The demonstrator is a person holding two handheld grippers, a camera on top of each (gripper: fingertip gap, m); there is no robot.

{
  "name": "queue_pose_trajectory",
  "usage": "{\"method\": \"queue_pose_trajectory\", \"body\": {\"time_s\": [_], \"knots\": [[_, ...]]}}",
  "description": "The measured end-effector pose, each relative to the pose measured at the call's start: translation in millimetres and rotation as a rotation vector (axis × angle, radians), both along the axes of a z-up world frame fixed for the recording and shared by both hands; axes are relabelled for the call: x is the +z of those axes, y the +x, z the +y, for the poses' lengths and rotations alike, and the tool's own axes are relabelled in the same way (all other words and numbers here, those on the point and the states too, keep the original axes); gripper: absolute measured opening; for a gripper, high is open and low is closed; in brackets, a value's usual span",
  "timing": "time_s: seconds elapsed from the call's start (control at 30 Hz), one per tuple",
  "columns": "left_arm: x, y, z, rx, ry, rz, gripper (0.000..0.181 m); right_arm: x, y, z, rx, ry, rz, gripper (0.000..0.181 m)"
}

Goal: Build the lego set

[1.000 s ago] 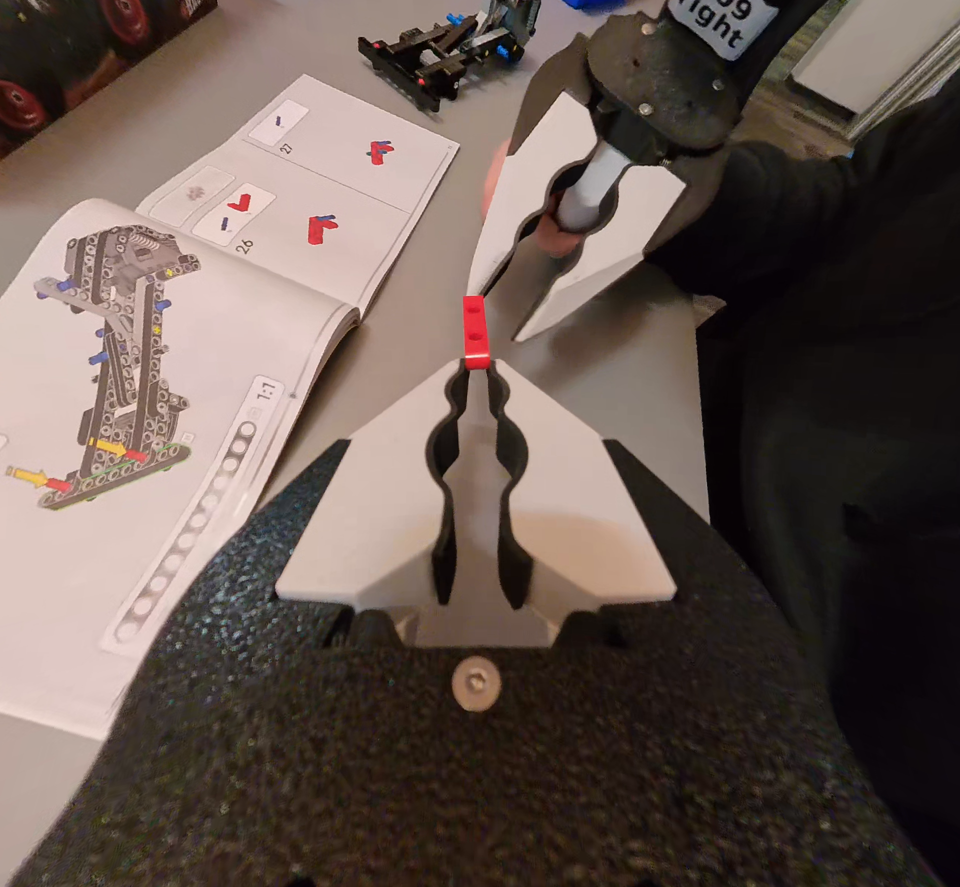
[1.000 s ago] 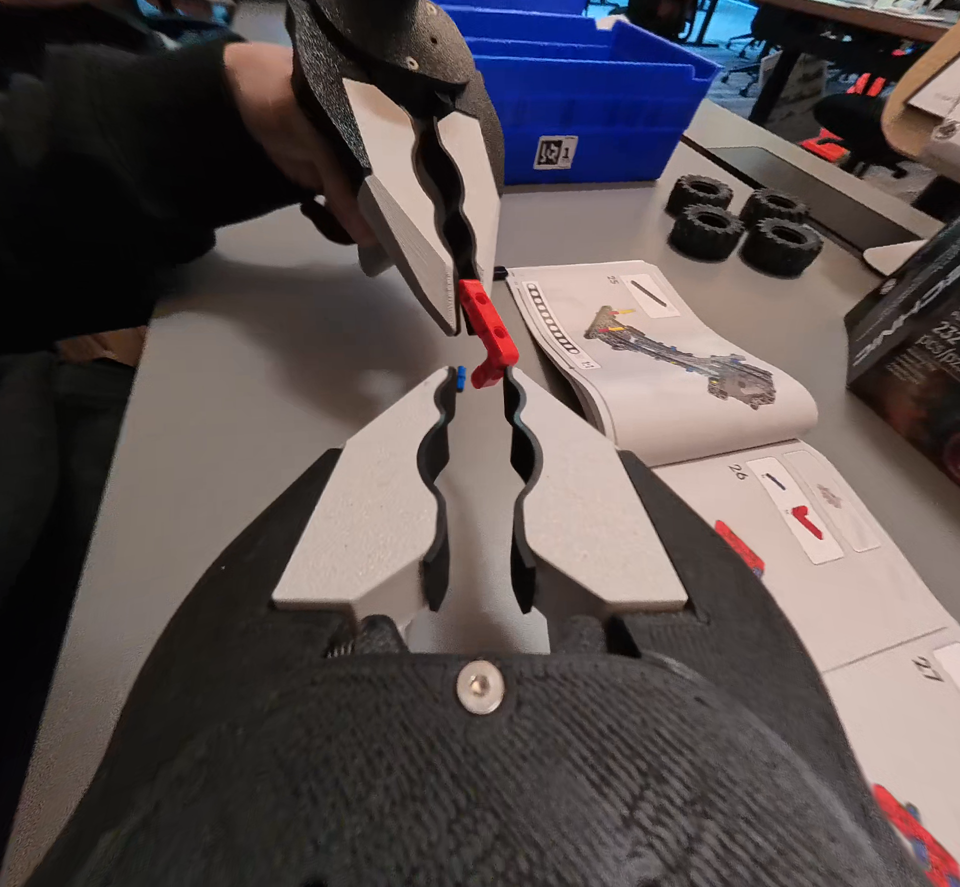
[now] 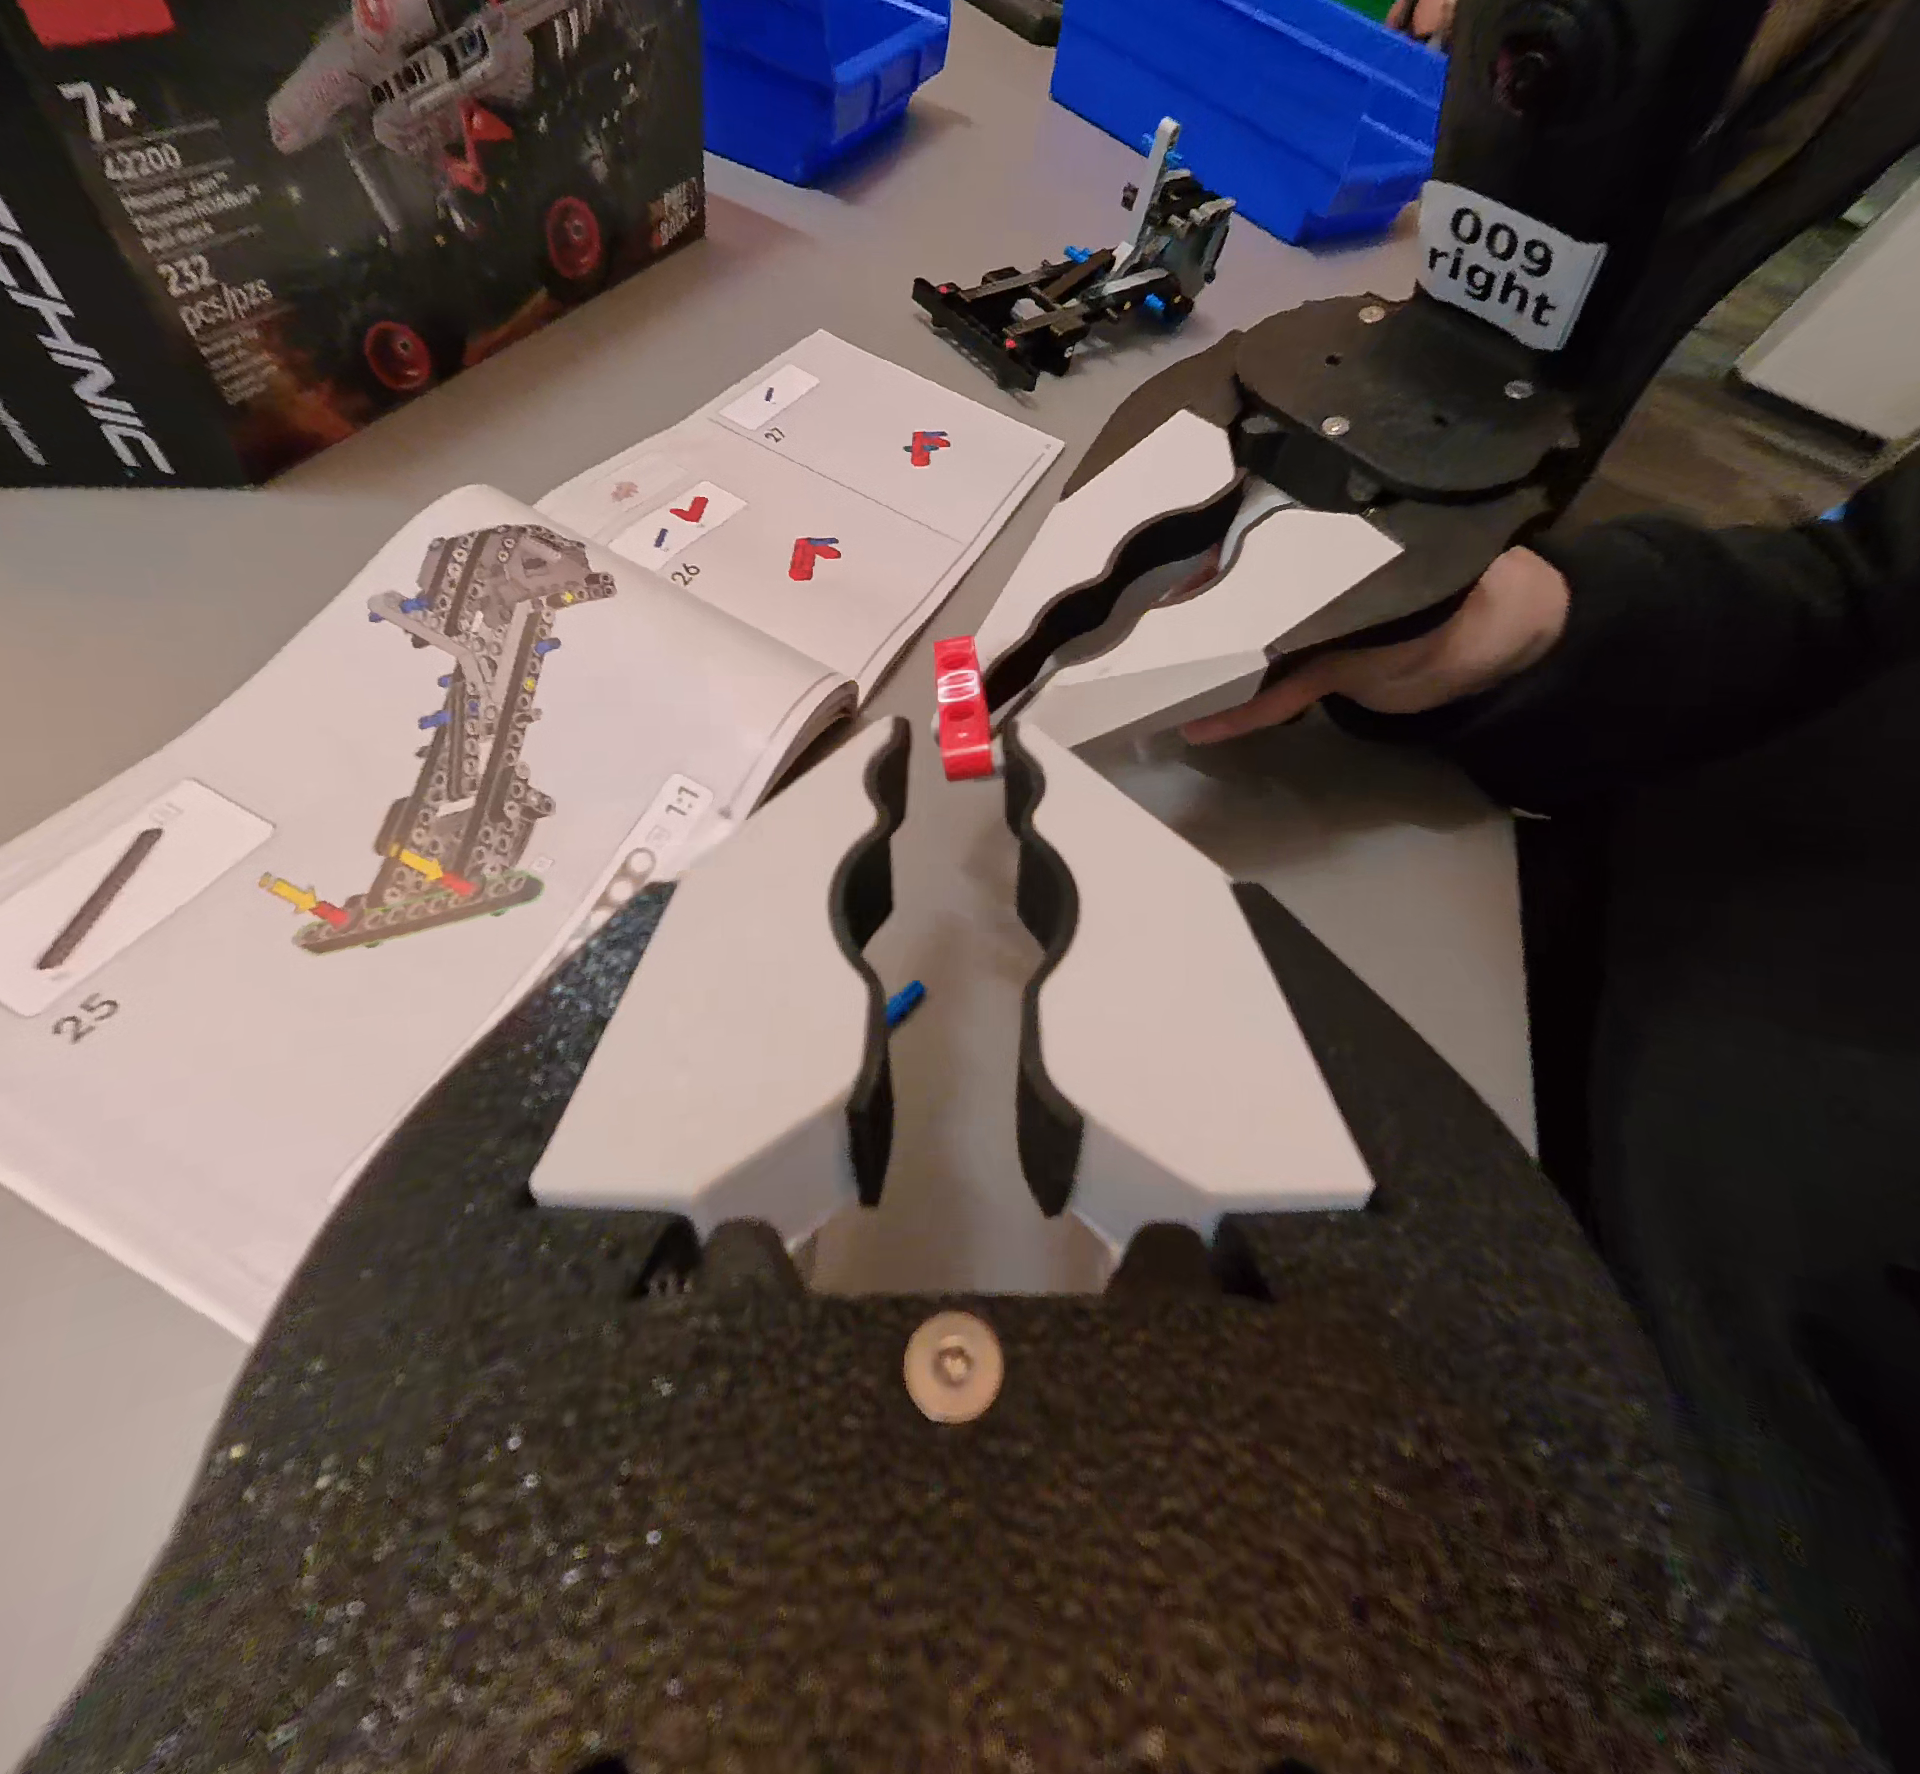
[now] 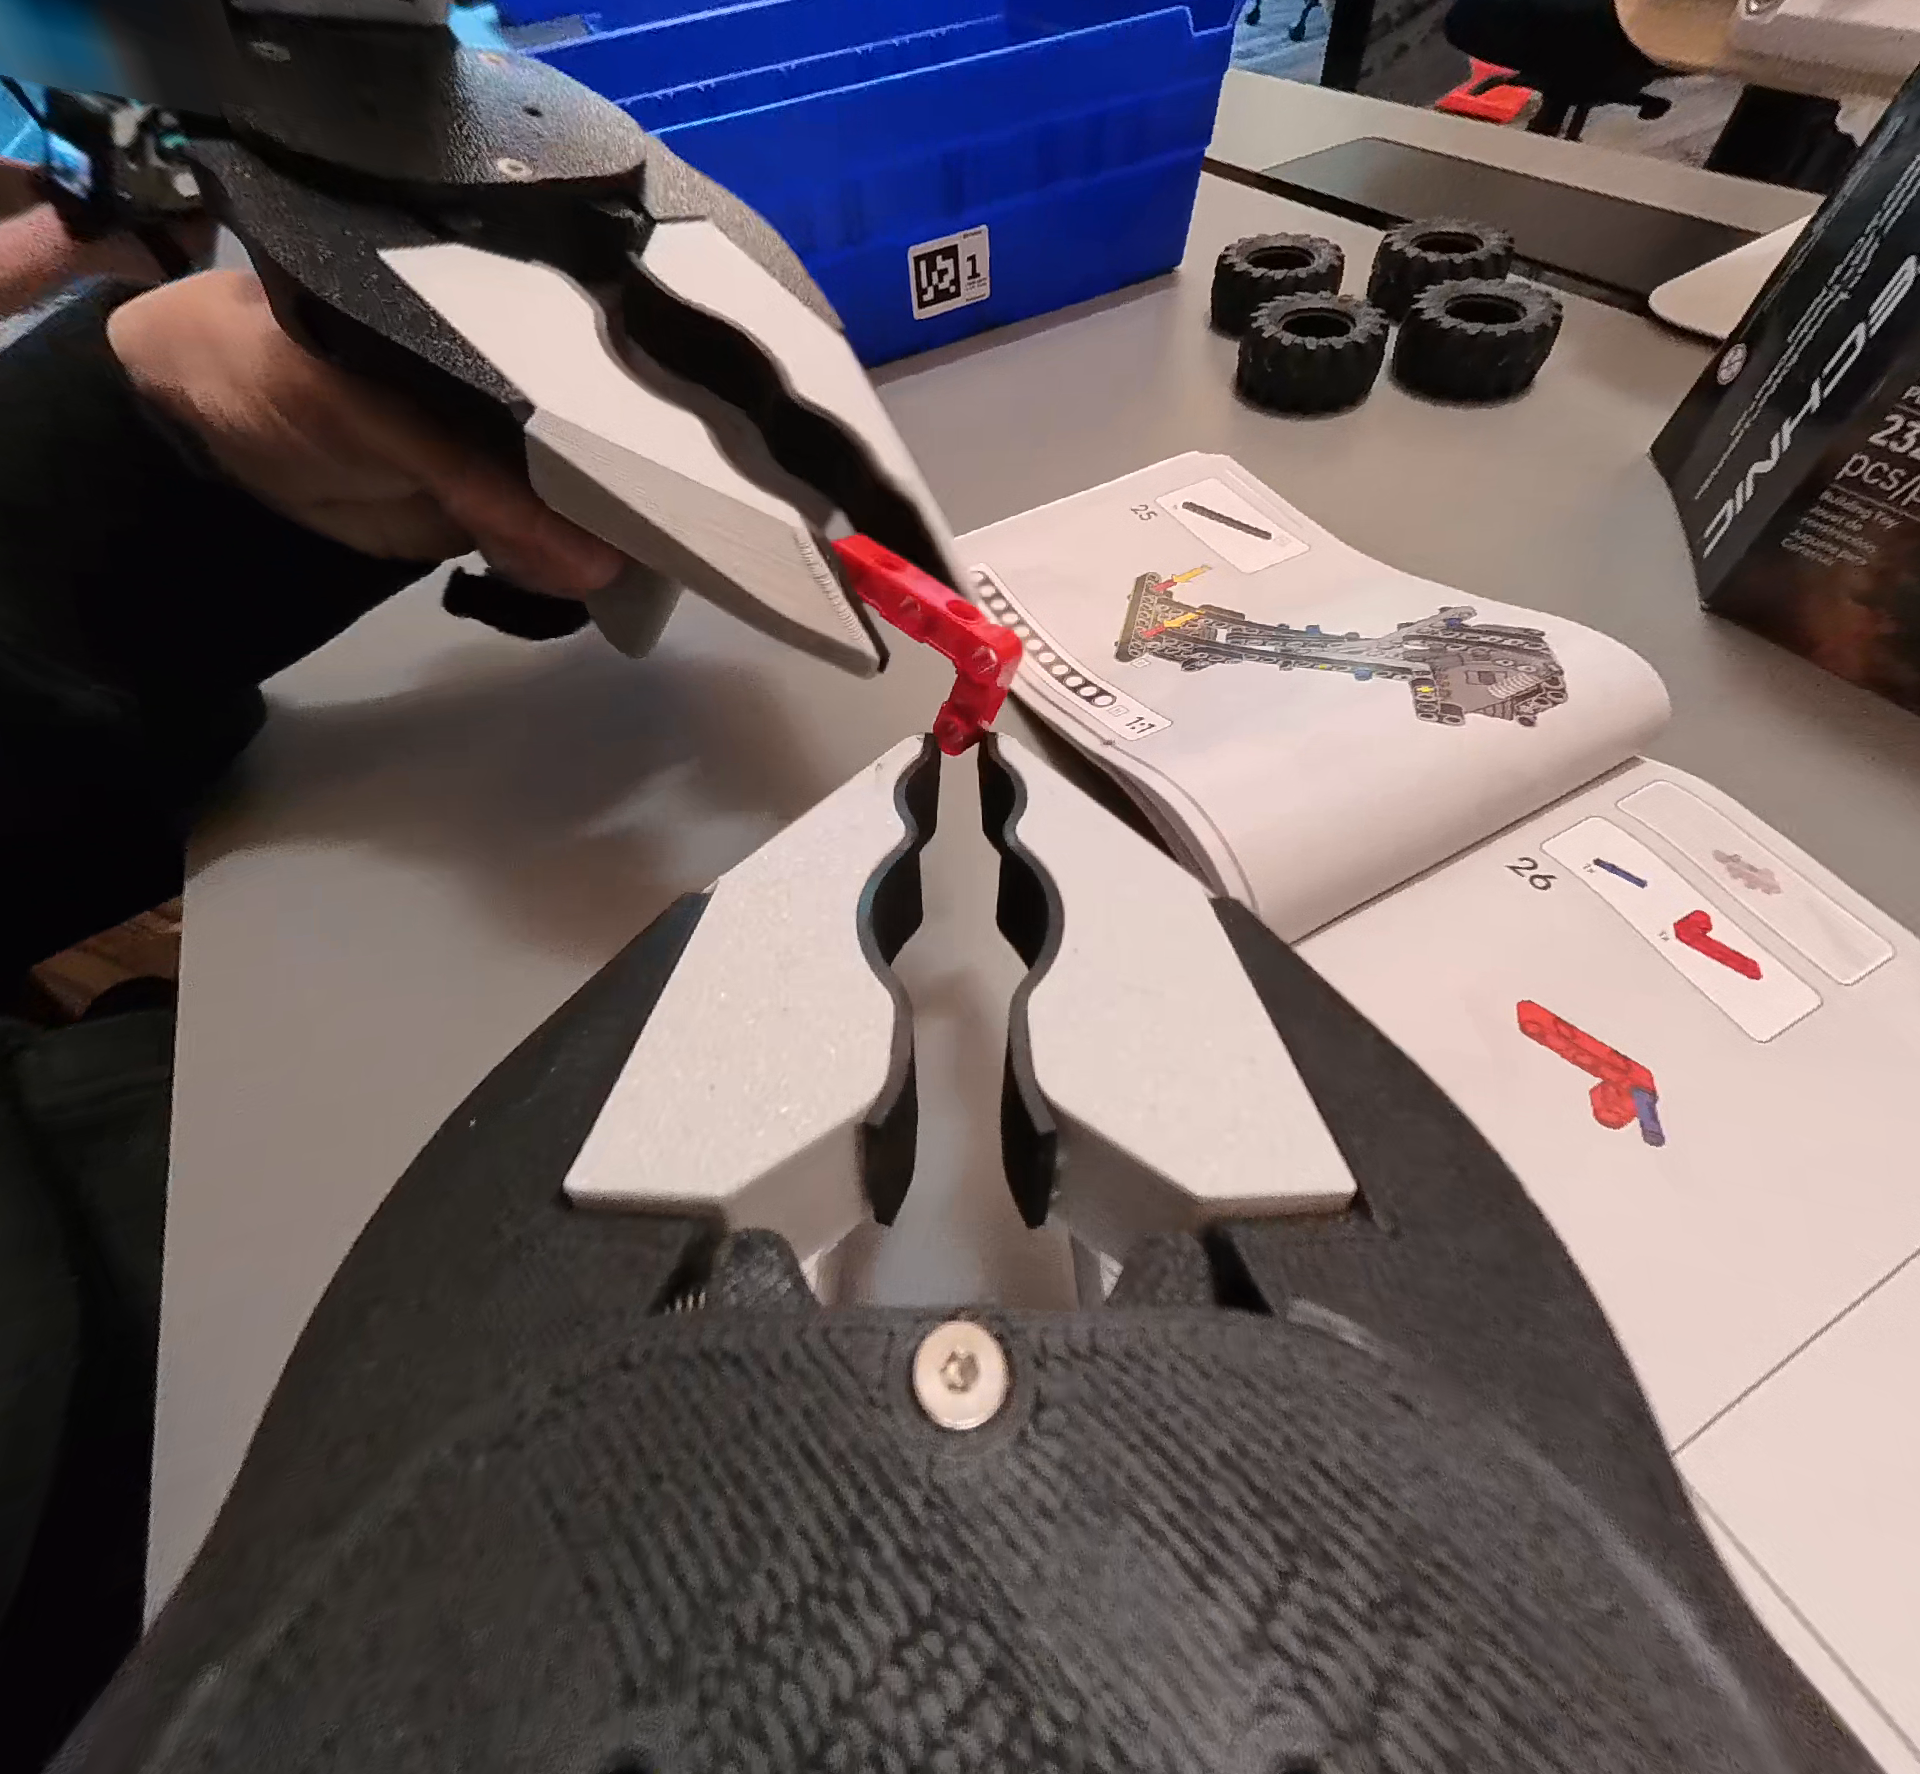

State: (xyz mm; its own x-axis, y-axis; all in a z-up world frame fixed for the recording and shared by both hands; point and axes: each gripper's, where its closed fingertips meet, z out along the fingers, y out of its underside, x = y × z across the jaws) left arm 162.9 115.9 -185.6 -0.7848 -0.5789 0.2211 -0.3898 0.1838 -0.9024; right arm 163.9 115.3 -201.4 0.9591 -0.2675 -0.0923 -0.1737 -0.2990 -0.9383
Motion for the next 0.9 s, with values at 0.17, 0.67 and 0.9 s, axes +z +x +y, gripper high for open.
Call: {"method": "queue_pose_trajectory", "body": {"time_s": [0.17, 0.67, 0.9], "knots": [[8, 1, -4, 0.006, -0.016, -0.056, 0.017, 0, 0, -3, -0.029, 0.002, -0.005, 0.004], [15, 7, -7, 0.029, -0.120, -0.084, 0.005, 8, 7, -8, -0.102, 0.029, -0.088, 0.000], [12, 5, -11, 0.011, -0.074, -0.115, 0.005, 10, 9, -9, -0.109, 0.046, -0.079, 0.000]]}}
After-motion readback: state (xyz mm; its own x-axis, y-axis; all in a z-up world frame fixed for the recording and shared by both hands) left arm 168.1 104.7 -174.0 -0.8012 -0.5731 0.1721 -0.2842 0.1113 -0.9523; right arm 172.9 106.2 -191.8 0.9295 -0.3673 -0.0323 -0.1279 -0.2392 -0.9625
